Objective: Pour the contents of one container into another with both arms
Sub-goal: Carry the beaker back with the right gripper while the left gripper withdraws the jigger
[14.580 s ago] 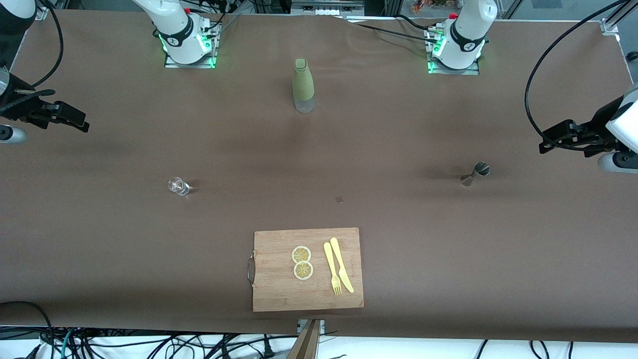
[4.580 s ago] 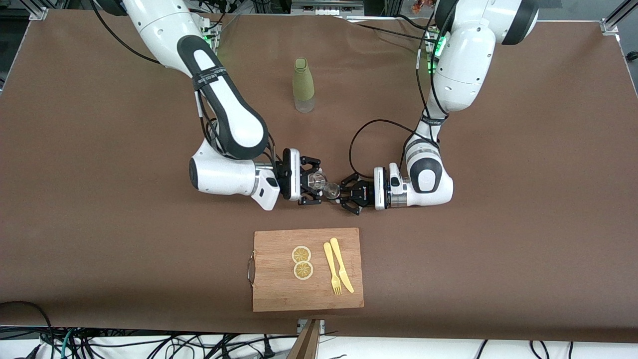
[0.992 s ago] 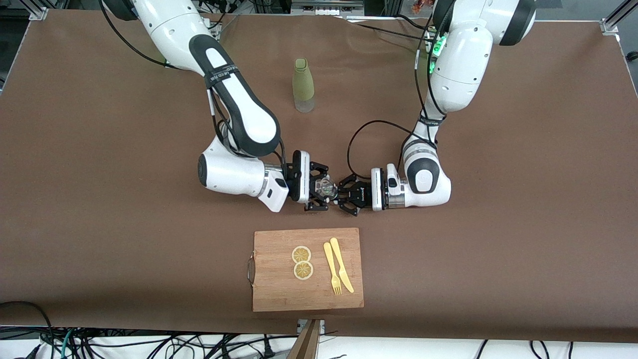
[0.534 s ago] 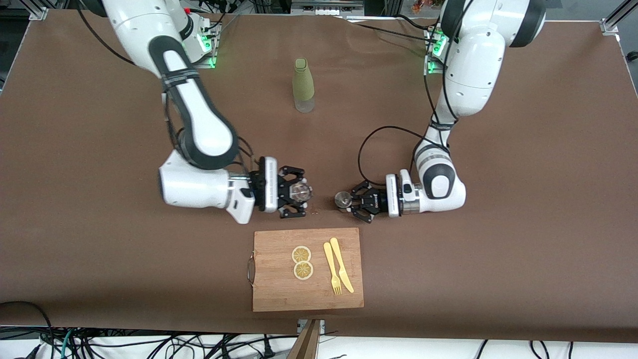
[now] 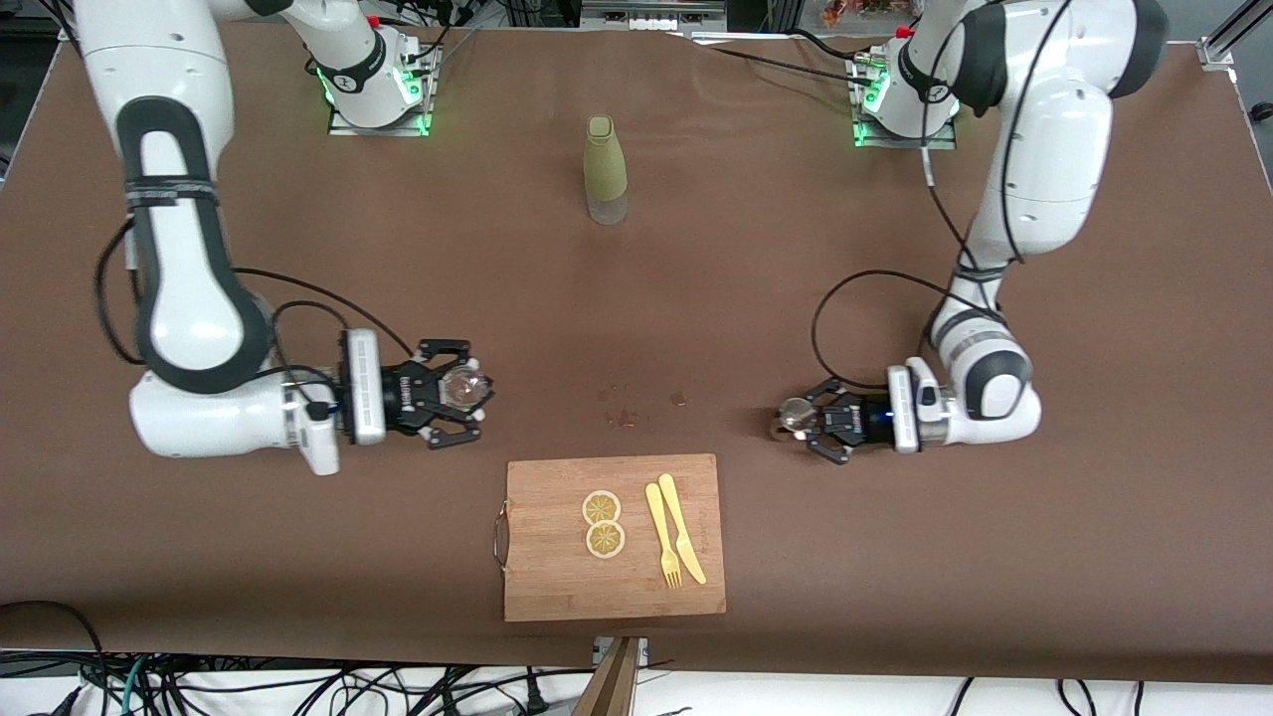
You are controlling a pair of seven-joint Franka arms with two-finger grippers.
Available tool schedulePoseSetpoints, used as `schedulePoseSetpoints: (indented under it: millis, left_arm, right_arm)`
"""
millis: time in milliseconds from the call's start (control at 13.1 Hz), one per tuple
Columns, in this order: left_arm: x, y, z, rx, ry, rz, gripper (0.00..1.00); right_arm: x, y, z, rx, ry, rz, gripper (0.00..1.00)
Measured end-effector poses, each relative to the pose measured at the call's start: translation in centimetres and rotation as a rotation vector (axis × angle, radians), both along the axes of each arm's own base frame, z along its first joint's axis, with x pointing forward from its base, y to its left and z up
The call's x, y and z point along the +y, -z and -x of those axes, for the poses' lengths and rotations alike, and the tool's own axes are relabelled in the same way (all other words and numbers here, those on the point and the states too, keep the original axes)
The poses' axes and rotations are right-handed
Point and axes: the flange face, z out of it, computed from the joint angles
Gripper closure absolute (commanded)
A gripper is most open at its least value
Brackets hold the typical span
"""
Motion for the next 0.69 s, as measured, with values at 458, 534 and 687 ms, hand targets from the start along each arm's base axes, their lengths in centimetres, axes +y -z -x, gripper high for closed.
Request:
schedulePoseSetpoints:
  millis: [458,534,687]
  left_arm:
    - [15.9,0.3,2.4,-0.057,-0.019,-0.026,1.00]
    - [17.5,0.3,3.1,-0.067,-0.006,-0.025,1.00]
    - [19.8,0.2,4.2,-0.091,0.017,-0.025,1.00]
  right_arm:
    - [-12.1,7.0,2.3,-0.074,-0.105,-0.020,1.00]
    - [-13.3,8.9,3.1,-0.087,-0.116,-0.029,1.00]
    - [-15.8,12.5,4.4,-0.112,-0.126,-0.052,1.00]
